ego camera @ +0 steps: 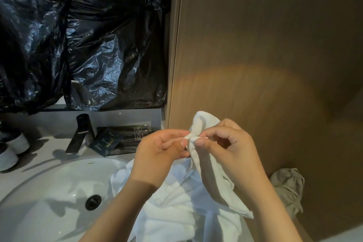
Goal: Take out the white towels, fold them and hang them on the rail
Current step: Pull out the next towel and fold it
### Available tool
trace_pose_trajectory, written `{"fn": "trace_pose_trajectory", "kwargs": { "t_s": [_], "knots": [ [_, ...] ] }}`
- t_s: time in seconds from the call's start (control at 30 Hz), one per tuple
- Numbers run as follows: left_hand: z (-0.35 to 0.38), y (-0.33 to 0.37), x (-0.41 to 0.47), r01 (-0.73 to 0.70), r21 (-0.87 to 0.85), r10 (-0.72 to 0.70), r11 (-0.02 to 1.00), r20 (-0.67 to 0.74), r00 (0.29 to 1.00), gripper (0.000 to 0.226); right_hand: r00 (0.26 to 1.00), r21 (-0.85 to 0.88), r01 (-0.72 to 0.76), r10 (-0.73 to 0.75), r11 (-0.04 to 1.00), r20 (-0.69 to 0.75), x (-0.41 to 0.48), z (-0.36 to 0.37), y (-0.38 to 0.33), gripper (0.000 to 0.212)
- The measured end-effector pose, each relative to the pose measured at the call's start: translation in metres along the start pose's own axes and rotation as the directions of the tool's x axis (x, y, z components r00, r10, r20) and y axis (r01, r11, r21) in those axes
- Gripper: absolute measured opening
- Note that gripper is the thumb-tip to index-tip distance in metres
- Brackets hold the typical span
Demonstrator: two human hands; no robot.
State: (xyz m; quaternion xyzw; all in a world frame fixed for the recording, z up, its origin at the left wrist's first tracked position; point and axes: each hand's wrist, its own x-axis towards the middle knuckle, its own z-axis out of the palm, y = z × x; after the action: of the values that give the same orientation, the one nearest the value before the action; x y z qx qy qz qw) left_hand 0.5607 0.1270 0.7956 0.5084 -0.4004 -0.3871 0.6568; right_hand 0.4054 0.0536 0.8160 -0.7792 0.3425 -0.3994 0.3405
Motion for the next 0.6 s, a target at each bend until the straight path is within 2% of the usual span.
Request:
{"fn": "trace_pose_trajectory", "kwargs": {
  "t_s": [0.27, 0.6],
  "knots": [
    [-0.0012, 0.0001, -0.0020, -0.008, 0.046, 0.007, 0.999, 0.018, 1.000, 0.016, 0.999, -0.008, 0.052, -0.052, 0.999, 0.011, -0.0020, 0.0025, -0.0002, 0.010],
    [-0.0049, -0.0002, -0.0057, -0.025, 0.068, 0.023, 0.997, 0.031, 0.999, 0.020, 1.000, 0.081, 0.020, -0.020, 0.996, 0.000, -0.0040, 0.0088, -0.0019, 0.011]
  ]
}}
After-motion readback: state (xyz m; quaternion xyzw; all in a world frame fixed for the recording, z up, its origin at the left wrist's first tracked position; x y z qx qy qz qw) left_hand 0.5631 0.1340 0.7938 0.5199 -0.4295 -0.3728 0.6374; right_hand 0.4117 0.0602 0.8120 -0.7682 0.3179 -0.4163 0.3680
